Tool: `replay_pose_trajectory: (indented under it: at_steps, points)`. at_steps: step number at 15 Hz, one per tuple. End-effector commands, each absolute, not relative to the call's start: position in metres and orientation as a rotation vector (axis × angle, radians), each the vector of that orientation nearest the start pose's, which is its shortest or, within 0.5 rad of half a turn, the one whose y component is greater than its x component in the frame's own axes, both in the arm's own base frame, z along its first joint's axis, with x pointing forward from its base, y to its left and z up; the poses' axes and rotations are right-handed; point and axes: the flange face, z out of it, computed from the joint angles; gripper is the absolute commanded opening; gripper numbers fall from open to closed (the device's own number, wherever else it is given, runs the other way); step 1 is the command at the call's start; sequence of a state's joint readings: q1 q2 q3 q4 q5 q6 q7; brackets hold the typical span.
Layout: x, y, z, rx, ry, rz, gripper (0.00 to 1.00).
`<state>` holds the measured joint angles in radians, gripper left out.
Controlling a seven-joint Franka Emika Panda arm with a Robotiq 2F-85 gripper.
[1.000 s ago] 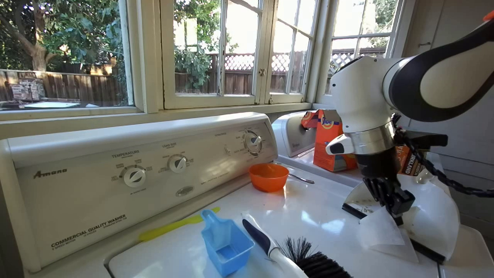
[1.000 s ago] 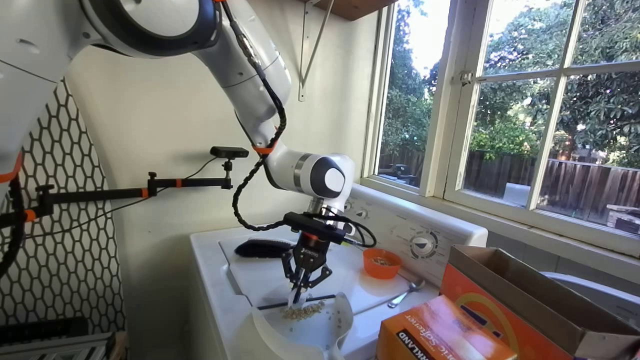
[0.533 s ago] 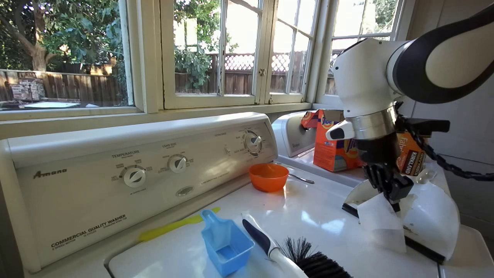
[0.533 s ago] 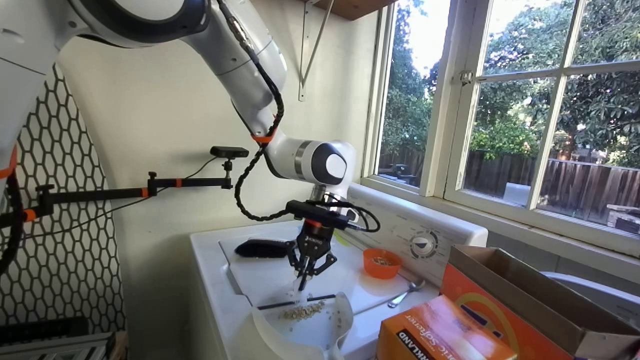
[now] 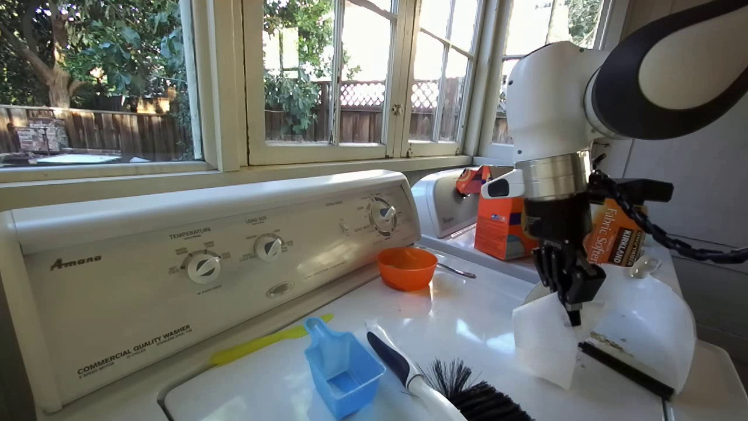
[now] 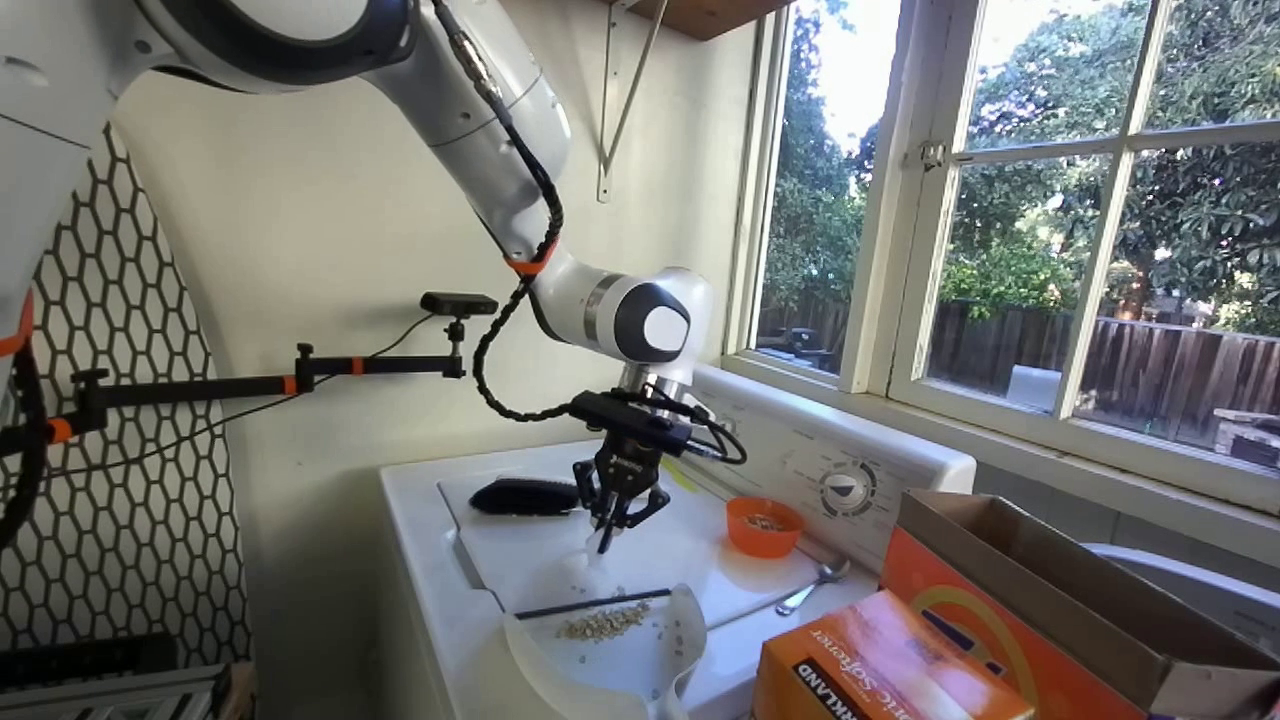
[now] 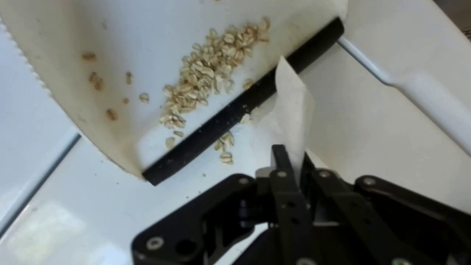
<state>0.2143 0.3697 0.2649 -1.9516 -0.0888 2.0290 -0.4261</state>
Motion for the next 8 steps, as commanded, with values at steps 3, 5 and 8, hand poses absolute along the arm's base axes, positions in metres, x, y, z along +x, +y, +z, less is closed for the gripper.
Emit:
replay_pose_trajectory:
  at_steps: [3,5,8]
  points:
    - [0.519,0.278,0.238,-2.677,-1.378,0.417,0.03]
    - [0.516,0.276,0.226,-2.687,-1.383,0.473,0.03]
    - [0.516,0.269,0.219,-2.707,-1.381,0.530,0.03]
